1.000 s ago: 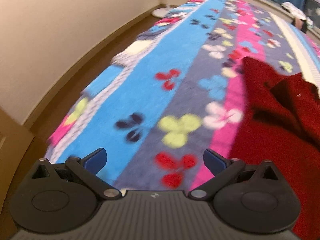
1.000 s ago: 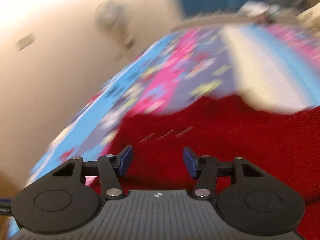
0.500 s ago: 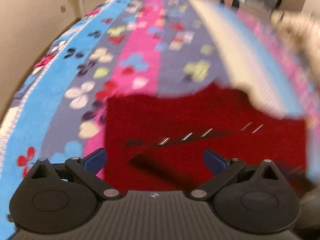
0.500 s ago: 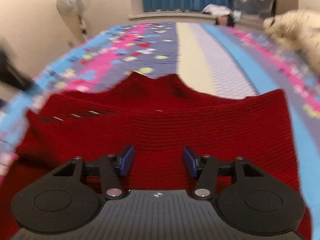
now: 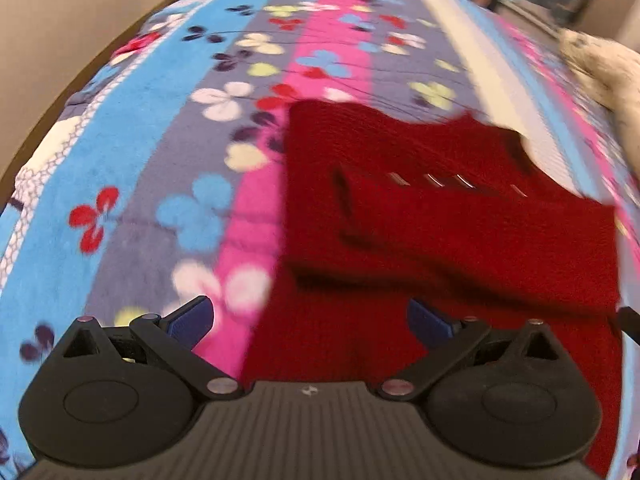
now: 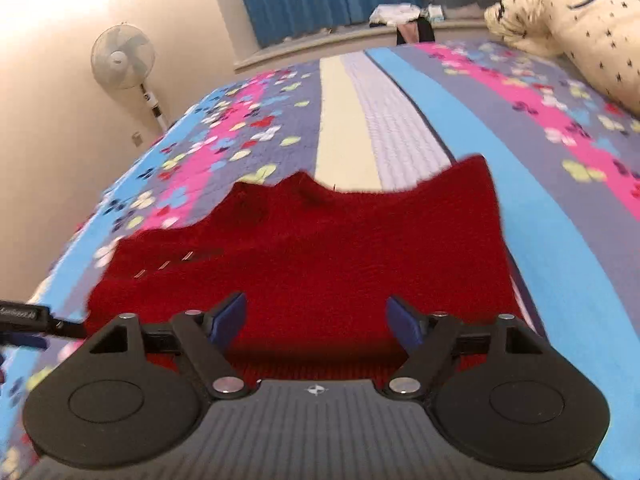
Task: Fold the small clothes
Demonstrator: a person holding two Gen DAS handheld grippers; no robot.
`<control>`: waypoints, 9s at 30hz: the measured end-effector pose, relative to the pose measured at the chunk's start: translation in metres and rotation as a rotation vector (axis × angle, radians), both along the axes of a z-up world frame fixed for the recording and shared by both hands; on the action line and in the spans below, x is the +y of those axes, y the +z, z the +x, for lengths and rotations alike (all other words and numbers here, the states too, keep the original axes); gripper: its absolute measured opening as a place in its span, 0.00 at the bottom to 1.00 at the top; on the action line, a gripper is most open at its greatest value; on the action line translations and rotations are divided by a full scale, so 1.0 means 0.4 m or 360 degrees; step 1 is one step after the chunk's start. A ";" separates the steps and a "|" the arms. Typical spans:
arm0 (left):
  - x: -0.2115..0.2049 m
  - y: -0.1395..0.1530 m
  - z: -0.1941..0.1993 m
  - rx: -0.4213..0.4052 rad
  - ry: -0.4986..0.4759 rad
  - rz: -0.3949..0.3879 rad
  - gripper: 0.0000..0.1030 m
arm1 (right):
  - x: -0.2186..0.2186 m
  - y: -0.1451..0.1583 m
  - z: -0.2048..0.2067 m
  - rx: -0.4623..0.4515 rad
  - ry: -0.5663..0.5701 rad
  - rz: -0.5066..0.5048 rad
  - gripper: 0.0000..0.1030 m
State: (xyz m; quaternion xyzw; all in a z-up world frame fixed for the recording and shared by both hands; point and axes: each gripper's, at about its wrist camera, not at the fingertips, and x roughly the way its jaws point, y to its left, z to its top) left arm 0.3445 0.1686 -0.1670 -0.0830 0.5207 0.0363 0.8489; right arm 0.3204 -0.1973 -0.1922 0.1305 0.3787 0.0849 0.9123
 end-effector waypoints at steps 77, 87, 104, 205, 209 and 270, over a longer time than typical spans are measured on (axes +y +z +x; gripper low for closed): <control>0.005 -0.134 -0.513 0.0268 -0.0184 0.0145 1.00 | -0.312 -0.064 -0.616 0.0618 -0.0301 -0.0055 0.85; 0.025 -0.161 -0.511 0.0357 -0.0149 -0.0043 0.97 | -0.314 -0.138 -0.587 0.0632 -0.0255 -0.0010 0.76; 0.031 0.126 -0.625 -0.0036 -0.0115 -0.0171 0.10 | -0.364 0.084 -0.703 0.0309 -0.0330 0.0344 0.10; 0.162 -0.046 0.168 0.0040 0.0303 -0.0087 0.83 | -0.391 -0.080 0.084 0.0266 -0.0678 0.0072 0.40; 0.169 -0.011 0.037 0.0005 0.0259 -0.0257 0.89 | -0.423 -0.026 -0.029 0.0191 -0.0660 0.0267 0.69; -0.239 0.352 -0.928 -0.0191 -0.0177 0.0291 1.00 | -0.017 0.373 -1.057 -0.0085 -0.0266 -0.0132 0.85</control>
